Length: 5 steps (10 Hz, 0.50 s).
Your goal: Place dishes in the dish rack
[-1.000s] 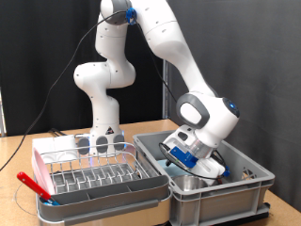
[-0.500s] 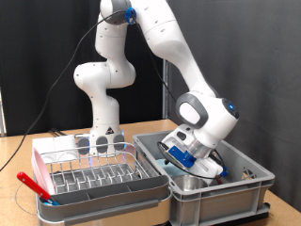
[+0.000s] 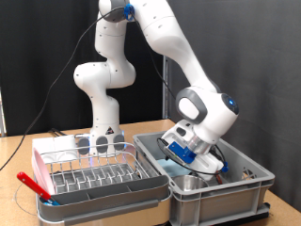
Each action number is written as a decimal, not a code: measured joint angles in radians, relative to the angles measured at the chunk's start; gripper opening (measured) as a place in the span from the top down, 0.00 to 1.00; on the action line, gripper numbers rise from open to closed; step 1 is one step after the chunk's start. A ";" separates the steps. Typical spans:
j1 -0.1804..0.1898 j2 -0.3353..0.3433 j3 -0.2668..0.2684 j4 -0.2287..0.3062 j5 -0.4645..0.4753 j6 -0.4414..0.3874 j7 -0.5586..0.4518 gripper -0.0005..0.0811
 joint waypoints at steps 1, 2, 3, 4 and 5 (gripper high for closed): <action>0.000 -0.012 0.000 0.002 0.009 -0.007 -0.009 0.00; 0.000 -0.021 0.000 0.003 0.016 -0.018 -0.017 0.00; 0.000 -0.029 0.000 0.007 0.020 -0.033 -0.023 0.00; 0.000 -0.037 0.000 0.007 0.021 -0.041 -0.025 0.00; 0.000 -0.042 0.000 0.007 0.021 -0.043 -0.025 0.00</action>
